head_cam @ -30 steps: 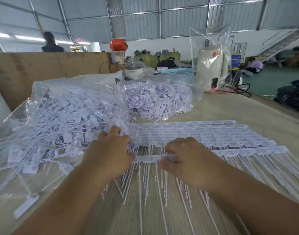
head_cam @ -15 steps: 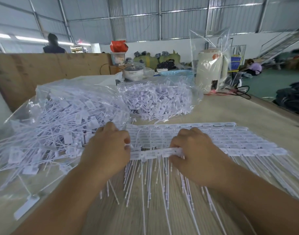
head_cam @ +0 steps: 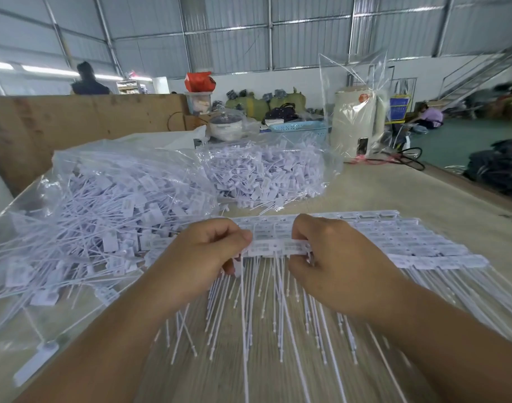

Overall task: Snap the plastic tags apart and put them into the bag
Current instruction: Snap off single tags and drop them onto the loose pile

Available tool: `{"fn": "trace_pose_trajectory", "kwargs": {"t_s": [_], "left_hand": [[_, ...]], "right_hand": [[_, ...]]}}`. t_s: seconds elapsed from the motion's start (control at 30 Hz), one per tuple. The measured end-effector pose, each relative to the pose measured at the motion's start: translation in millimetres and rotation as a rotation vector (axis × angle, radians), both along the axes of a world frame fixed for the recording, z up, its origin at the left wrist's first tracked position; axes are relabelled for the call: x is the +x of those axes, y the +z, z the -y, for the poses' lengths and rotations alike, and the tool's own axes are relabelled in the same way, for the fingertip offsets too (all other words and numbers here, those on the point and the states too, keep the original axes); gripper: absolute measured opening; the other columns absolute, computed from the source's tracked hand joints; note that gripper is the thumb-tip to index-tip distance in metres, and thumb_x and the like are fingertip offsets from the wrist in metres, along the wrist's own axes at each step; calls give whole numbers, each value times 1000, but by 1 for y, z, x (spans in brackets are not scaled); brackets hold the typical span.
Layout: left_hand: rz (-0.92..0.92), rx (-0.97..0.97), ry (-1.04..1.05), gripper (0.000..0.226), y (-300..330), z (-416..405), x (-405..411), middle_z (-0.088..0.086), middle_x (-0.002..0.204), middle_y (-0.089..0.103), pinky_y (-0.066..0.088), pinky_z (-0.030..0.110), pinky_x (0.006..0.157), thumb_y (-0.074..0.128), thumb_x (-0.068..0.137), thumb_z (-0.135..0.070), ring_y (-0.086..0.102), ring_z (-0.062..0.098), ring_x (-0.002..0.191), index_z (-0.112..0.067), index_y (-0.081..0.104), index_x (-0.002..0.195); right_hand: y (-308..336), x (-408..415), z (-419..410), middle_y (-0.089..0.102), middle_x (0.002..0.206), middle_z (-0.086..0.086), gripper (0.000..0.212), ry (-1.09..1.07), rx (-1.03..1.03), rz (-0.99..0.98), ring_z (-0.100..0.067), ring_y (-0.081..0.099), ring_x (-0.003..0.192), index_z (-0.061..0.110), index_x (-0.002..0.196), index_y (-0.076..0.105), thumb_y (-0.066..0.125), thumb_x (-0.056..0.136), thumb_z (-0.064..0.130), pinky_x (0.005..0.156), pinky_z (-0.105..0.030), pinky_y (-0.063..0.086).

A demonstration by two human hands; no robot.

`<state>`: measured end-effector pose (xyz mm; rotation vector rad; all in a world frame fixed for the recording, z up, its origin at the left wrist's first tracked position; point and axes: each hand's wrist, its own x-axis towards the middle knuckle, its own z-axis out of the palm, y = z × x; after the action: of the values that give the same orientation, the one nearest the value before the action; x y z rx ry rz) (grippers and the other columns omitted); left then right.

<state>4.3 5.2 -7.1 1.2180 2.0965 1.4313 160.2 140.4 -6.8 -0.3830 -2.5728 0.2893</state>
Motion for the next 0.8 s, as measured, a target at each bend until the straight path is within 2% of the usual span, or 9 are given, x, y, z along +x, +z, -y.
{"fn": "trace_pose_trajectory", "kwargs": {"t_s": [0.13, 0.23, 0.33, 0.43, 0.47, 0.57, 0.67, 0.8], "left_hand": [[37, -67, -63, 22, 0, 0, 3, -8, 54, 61, 45, 22, 58, 63, 91, -33, 56, 7, 48, -21, 71, 74], [20, -98, -65, 22, -2, -1, 3, -8, 50, 54, 43, 24, 61, 64, 89, -37, 50, 7, 47, -20, 70, 75], [17, -84, -77, 24, -2, 0, 4, -3, 52, 49, 41, 28, 61, 64, 88, -39, 47, 14, 50, -19, 69, 75], [-12, -99, -110, 25, -4, -1, 8, 0, 55, 46, 39, 28, 60, 63, 89, -39, 45, 15, 54, -20, 68, 75], [-8, -93, -121, 26, -4, -2, 9, 0, 55, 45, 40, 30, 61, 62, 90, -38, 46, 16, 55, -21, 67, 72], [6, -88, -153, 31, -4, -3, 10, -1, 53, 51, 42, 31, 60, 59, 92, -39, 50, 17, 53, -25, 64, 65], [78, -108, -242, 30, -1, -2, 13, 3, 63, 67, 45, 24, 53, 57, 94, -37, 56, 15, 47, -25, 65, 69], [32, -135, -244, 35, 0, 0, 15, 1, 58, 67, 41, 18, 48, 54, 97, -37, 52, 13, 40, -32, 64, 63]], "right_hand": [[3, 3, -1, 55, 70, 4, 5, -15, -40, 91, -16, 53, 61, 26, 82, 45, 49, 84, 29, 54, -34, 45], [4, 4, 1, 54, 69, 4, 9, 14, -50, 166, -15, 53, 61, 28, 77, 43, 49, 85, 29, 54, -32, 43], [3, 4, 0, 51, 66, 3, 17, 88, -92, 191, -16, 52, 60, 23, 71, 42, 48, 86, 27, 56, -38, 44], [1, 4, 0, 50, 63, 2, 20, 196, -215, 175, -18, 50, 57, 19, 73, 48, 45, 92, 27, 58, -45, 44], [0, 4, 0, 51, 63, 2, 23, 216, -233, 167, -16, 49, 56, 19, 76, 49, 45, 94, 32, 59, -44, 44], [-1, 2, 0, 52, 59, 10, 26, 240, -249, 148, -6, 45, 51, 22, 87, 58, 51, 93, 47, 52, -27, 37], [-3, 1, -2, 53, 60, 26, 22, 239, -247, 138, -3, 45, 49, 20, 91, 58, 57, 93, 42, 49, -18, 32], [-5, 1, -1, 52, 52, 23, 19, 252, -274, 129, -4, 43, 42, 20, 94, 58, 58, 93, 38, 45, -17, 30]]}}
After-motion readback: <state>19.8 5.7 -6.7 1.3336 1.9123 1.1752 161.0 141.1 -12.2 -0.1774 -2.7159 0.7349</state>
